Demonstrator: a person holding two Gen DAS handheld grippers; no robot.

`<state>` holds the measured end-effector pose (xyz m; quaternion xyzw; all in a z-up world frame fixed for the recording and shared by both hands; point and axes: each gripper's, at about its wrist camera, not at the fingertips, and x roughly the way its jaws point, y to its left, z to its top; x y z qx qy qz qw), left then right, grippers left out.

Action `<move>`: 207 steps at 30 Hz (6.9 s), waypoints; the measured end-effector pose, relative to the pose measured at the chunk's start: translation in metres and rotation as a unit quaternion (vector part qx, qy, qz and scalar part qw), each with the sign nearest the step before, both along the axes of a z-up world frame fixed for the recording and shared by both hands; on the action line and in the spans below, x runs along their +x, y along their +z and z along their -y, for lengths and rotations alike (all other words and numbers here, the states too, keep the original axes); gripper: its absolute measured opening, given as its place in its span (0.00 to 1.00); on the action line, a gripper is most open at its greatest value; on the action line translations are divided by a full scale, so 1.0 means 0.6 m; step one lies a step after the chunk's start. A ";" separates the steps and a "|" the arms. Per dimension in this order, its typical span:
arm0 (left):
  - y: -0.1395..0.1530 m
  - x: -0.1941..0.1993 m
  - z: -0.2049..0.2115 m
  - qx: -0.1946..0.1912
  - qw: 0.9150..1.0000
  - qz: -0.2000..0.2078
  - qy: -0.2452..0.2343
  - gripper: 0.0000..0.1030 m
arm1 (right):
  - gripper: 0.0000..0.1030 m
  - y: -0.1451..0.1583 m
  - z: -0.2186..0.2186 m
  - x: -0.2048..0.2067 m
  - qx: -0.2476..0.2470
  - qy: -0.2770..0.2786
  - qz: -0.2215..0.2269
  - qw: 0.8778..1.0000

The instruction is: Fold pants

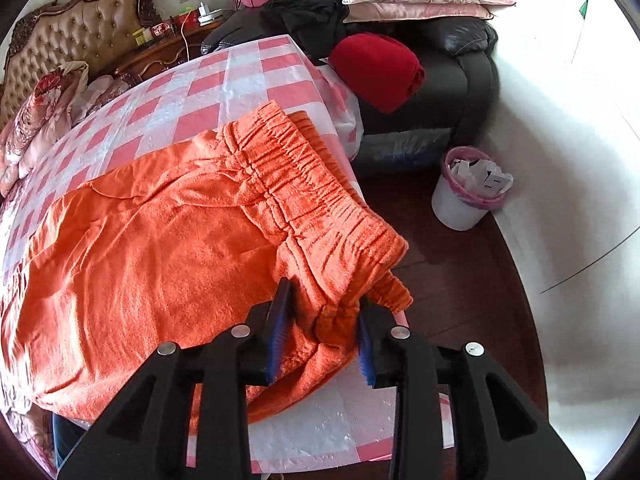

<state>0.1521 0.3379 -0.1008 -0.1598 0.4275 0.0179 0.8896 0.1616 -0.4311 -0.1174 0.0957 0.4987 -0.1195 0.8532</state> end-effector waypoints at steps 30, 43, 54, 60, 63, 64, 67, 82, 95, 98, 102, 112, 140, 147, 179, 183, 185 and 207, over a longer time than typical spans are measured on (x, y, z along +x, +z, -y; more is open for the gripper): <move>-0.061 0.123 0.035 0.131 0.987 -0.067 -0.062 0.11 | 0.43 -0.003 -0.005 0.004 -0.021 0.001 -0.008 1.000; 0.013 0.090 0.063 0.196 0.981 -0.017 -0.003 0.43 | 0.86 -0.004 -0.009 -0.002 -0.077 -0.018 0.004 0.997; 0.092 0.132 0.340 0.065 0.969 0.058 -0.231 0.69 | 0.87 0.120 -0.051 -0.031 -0.175 -0.009 0.117 0.977; 0.085 0.229 0.595 0.074 0.935 0.042 -0.345 0.69 | 0.86 0.087 -0.159 0.022 -0.177 0.111 0.101 0.973; 0.068 0.245 0.712 0.103 0.911 0.035 -0.399 0.69 | 0.86 0.045 -0.168 0.023 -0.177 0.103 0.076 0.976; 0.058 0.250 0.747 0.115 0.901 0.031 -0.417 0.69 | 0.86 0.036 -0.169 0.016 -0.176 0.098 0.071 0.977; 0.014 0.276 0.832 0.161 0.879 0.006 -0.449 0.69 | 0.86 0.003 -0.164 -0.007 -0.172 0.089 0.054 0.980; -0.002 0.332 0.799 0.144 0.925 0.018 -0.351 0.79 | 0.87 0.003 -0.107 -0.113 -0.085 0.014 0.085 0.993; 0.023 0.091 0.556 -0.087 0.969 0.050 -0.225 0.78 | 0.69 0.072 0.080 -0.061 0.036 -0.043 0.133 0.990; 0.005 0.027 0.477 -0.133 0.974 0.039 -0.179 0.78 | 0.43 0.049 0.069 -0.035 0.018 -0.016 0.096 0.995; 0.010 -0.055 0.341 -0.117 0.988 0.044 -0.088 0.77 | 0.26 0.016 0.048 -0.044 -0.018 -0.020 0.063 0.998; -0.058 -0.257 0.000 -0.279 0.932 0.045 0.228 0.65 | 0.73 0.088 -0.107 -0.122 -0.053 0.027 0.157 0.986; -0.153 -0.216 -0.028 -0.426 0.889 0.110 0.128 0.14 | 0.85 0.031 -0.416 -0.113 -0.029 0.225 0.080 0.971; -0.147 -0.206 -0.020 -0.405 0.900 0.091 0.137 0.33 | 0.85 0.030 -0.423 -0.116 -0.055 0.221 0.080 0.971; -0.136 -0.173 -0.027 -0.353 0.927 0.043 0.117 0.08 | 0.67 0.037 -0.701 0.158 -0.047 0.403 0.016 0.914; -0.135 -0.165 -0.031 -0.345 0.931 0.039 0.110 0.08 | 0.63 0.001 -0.793 0.173 -0.060 0.438 0.001 0.897; -0.130 -0.156 -0.037 -0.341 0.933 0.040 0.103 0.08 | 0.63 -0.017 -0.814 0.177 -0.066 0.441 -0.008 0.895; -0.243 -0.117 -0.145 -0.521 0.836 0.060 0.160 0.43 | 0.72 0.032 -0.839 0.163 -0.014 0.382 0.059 0.922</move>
